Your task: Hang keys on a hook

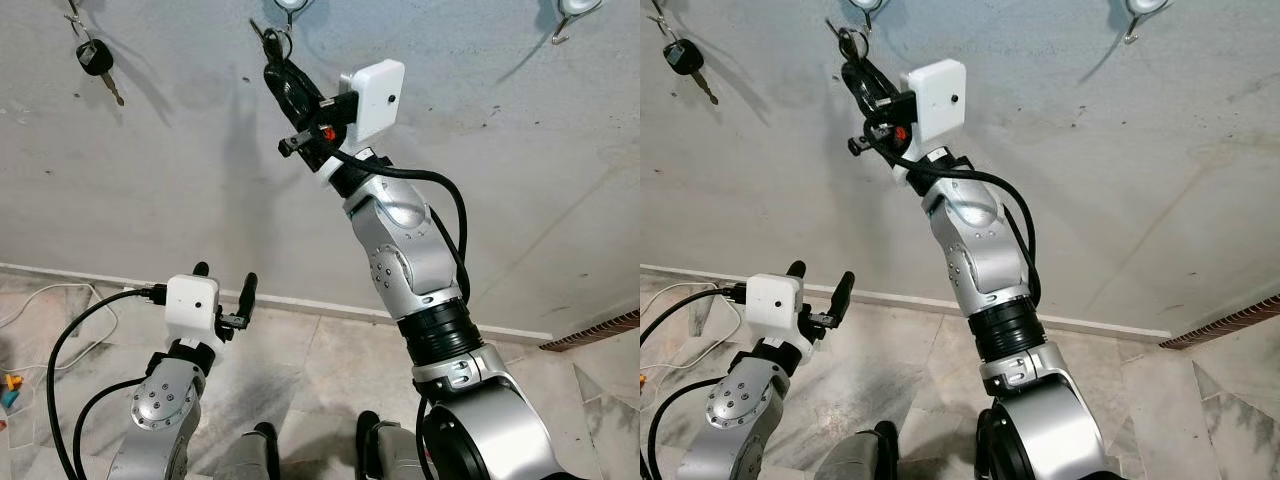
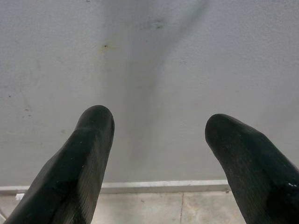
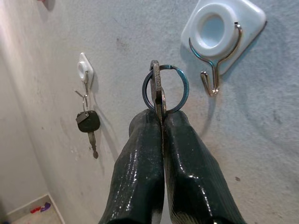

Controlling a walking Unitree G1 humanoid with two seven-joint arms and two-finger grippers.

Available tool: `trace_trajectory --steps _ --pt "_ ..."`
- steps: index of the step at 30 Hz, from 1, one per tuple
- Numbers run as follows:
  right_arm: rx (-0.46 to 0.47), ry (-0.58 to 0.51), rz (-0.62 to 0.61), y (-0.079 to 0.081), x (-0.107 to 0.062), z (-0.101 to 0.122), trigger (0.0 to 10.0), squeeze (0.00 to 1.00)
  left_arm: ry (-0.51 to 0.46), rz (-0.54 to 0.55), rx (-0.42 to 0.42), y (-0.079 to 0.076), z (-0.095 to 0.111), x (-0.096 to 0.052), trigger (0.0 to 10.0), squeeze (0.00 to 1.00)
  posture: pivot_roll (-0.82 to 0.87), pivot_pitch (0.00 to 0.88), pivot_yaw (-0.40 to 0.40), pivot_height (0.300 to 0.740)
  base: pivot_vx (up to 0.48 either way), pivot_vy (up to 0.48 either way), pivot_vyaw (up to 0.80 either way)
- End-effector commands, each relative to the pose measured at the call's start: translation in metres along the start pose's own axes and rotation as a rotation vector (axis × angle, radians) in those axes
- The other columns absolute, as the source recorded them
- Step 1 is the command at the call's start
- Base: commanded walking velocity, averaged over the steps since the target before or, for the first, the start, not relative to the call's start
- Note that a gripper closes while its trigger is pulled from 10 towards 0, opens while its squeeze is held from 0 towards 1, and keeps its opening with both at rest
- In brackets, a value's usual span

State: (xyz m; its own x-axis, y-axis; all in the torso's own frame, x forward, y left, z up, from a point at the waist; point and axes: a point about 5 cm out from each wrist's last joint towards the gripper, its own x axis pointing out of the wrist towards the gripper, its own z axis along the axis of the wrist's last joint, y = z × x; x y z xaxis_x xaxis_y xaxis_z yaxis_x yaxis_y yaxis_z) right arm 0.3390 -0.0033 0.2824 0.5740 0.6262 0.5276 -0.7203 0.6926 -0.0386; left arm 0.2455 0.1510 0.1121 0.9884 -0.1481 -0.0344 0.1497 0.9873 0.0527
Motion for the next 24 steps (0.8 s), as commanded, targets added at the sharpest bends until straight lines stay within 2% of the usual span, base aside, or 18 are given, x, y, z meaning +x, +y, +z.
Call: trace_trajectory --steps 1,14,24 --pt "0.010 -0.036 0.047 0.015 0.005 0.005 10.0 0.00 0.019 0.017 0.002 0.003 -0.003 -0.004 10.0 0.00 0.13 0.295 0.048 0.740 0.000 0.000 0.00" --pt "-0.031 -0.040 0.034 0.006 0.014 0.009 10.0 0.00 0.026 0.021 0.005 0.003 -0.005 -0.006 10.0 0.00 0.14 0.305 0.050 0.740 0.000 0.000 0.00" --pt "-0.034 -0.042 0.032 0.005 0.015 0.008 10.0 0.00 0.032 0.026 0.005 0.003 -0.006 -0.008 10.0 0.00 0.14 0.307 0.045 0.740 0.000 0.000 0.00"
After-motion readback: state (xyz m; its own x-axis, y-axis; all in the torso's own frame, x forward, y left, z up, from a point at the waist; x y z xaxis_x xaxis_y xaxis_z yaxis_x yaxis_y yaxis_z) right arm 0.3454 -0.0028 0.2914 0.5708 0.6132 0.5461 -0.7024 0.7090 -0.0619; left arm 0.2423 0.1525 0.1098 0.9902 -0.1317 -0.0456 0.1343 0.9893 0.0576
